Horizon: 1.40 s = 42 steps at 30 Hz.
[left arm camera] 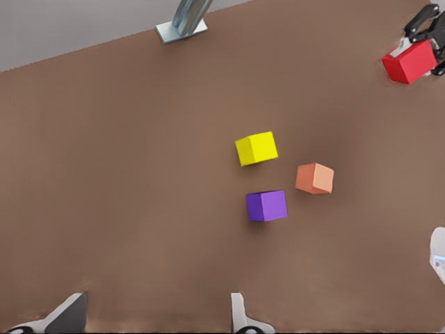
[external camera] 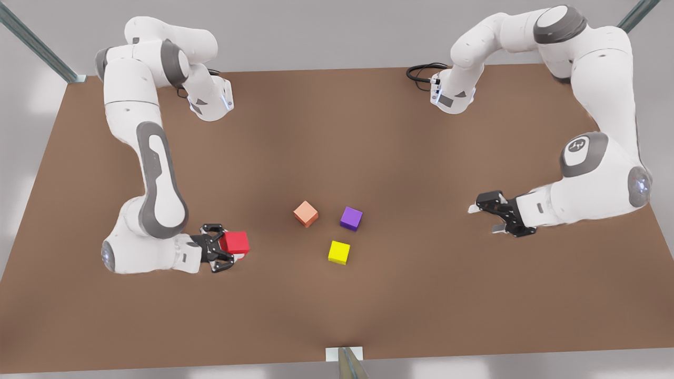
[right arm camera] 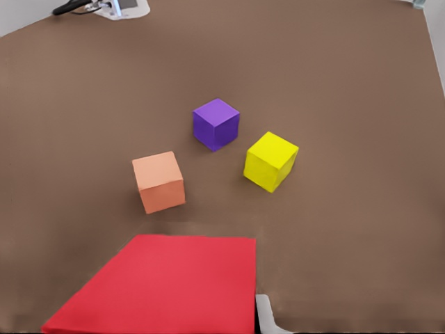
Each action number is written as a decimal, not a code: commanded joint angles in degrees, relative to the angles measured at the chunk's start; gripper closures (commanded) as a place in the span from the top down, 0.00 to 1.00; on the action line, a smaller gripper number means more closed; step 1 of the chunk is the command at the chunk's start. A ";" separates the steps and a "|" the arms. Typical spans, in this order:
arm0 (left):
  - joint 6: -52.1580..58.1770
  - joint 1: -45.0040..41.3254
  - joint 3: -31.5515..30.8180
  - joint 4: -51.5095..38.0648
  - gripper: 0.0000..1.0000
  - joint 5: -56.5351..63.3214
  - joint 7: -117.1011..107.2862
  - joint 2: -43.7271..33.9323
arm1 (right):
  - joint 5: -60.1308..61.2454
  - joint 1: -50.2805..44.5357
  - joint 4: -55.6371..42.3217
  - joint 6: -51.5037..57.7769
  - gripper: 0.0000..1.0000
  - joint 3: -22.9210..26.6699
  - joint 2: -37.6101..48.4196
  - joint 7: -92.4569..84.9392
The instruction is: Pick up red wooden cube and pass to hand red wooden cube and place in blue wooden cube
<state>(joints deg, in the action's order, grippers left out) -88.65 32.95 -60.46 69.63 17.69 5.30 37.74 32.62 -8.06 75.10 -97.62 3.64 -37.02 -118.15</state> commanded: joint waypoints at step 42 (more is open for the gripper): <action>12.10 -44.73 62.48 11.76 1.00 -15.85 -9.43 -21.48 | -40.88 16.93 24.21 -35.18 0.49 5.85 2.75 31.49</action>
<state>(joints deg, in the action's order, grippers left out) -76.60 -11.78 2.01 81.41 1.78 -3.20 16.33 -8.30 8.88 99.34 -132.38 9.50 -34.36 -88.70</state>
